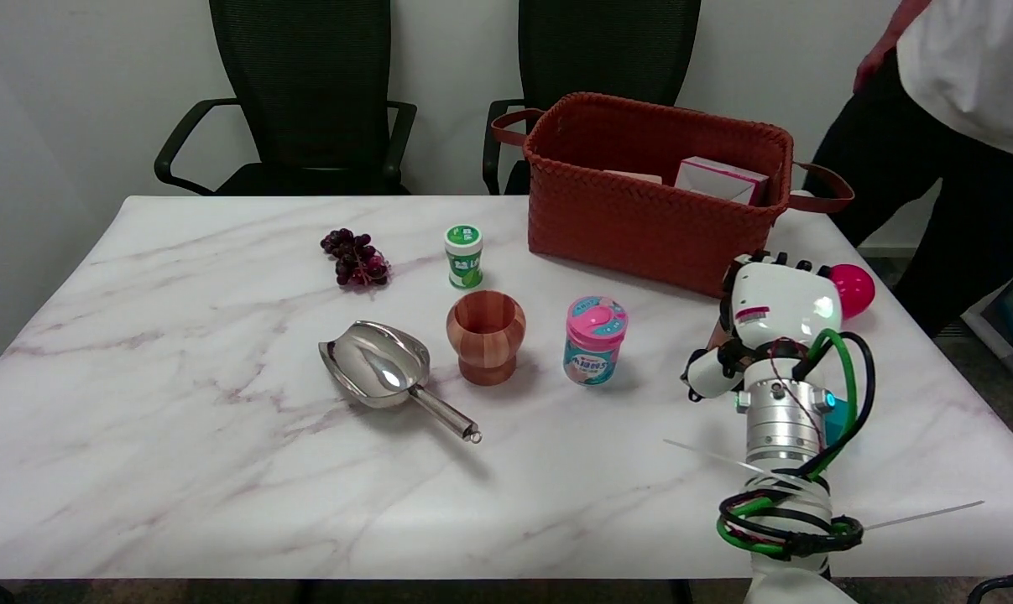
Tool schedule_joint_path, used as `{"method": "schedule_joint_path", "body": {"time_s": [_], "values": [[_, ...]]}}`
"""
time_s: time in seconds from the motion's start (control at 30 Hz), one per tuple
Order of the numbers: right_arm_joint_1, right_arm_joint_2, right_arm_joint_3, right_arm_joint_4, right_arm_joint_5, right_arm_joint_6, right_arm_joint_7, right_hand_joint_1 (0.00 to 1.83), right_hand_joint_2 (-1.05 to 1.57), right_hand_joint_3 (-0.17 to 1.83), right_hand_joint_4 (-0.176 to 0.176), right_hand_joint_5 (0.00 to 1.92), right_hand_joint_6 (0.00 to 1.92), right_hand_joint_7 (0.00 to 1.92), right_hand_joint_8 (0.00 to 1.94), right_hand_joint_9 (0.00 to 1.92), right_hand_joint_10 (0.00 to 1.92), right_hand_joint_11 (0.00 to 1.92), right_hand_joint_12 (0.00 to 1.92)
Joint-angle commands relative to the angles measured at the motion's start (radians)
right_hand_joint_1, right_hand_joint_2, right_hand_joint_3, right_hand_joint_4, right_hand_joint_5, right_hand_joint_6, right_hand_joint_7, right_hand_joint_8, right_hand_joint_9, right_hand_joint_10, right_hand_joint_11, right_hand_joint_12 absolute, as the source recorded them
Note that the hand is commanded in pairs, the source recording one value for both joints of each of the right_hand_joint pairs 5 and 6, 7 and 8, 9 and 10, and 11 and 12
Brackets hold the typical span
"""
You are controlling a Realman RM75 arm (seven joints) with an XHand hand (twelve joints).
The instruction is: Pick up the pink gum jar.
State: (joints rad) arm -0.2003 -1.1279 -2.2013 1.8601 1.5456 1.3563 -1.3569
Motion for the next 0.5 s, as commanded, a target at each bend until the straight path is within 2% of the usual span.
{"method": "schedule_joint_path", "body": {"time_s": [0.03,0.5], "values": [[0.055,-0.061,-0.050,-0.006,-0.093,-0.067,0.030,1.15,-0.08,1.55,0.000,0.74,0.74,0.74,0.74,0.86,0.86,0.77,0.77],[0.068,-0.080,-0.040,-0.004,-0.133,-0.161,0.128,1.17,-0.08,1.54,0.000,0.61,0.61,0.74,0.74,0.87,0.87,0.81,0.81]]}}
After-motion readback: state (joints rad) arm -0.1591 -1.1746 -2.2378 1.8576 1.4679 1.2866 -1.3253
